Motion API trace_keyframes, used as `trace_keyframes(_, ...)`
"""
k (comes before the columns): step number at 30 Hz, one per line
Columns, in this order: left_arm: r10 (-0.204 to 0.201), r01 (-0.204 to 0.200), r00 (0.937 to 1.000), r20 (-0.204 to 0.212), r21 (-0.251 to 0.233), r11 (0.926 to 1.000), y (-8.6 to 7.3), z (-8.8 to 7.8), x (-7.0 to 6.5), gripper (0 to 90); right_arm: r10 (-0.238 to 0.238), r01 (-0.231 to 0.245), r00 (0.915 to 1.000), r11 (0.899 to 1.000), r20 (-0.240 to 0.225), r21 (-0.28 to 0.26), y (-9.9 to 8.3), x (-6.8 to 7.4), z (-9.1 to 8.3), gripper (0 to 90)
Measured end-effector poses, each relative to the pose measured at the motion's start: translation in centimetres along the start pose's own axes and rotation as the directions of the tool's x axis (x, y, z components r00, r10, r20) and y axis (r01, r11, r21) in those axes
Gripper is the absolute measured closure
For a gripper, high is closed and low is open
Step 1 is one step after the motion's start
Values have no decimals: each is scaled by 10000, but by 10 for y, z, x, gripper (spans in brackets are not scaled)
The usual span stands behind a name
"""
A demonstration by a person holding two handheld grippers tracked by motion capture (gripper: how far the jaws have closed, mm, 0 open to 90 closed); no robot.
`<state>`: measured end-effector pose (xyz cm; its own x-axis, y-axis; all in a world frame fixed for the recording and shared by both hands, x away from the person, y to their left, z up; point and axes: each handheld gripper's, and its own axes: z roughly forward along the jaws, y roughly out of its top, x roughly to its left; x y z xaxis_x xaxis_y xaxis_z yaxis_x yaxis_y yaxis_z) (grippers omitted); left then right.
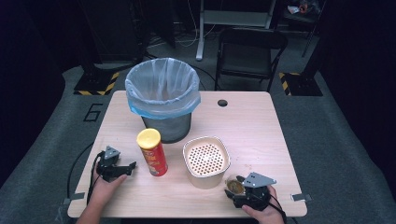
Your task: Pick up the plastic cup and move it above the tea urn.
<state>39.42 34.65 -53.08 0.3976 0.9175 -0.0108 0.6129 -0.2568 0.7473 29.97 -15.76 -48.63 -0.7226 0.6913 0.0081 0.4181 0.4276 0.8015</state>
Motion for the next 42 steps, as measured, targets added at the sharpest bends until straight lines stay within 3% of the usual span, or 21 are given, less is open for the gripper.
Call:
trace_keyframes(12,-3,3,10000,2,1,10000,0,0,0,137,15,-15,10000,9999,16,-135,-1,-1,4,258)
trace_keyframes(25,1,-1,10000,3,1,10000,0,0,0,137,-314,317,9994,9993,162,-221,0,-1,4,320)
trace_keyframes(42,0,0,10000,2,-1,10000,0,0,0,137,-144,147,9998,9997,139,-197,5,-7,-7,337)
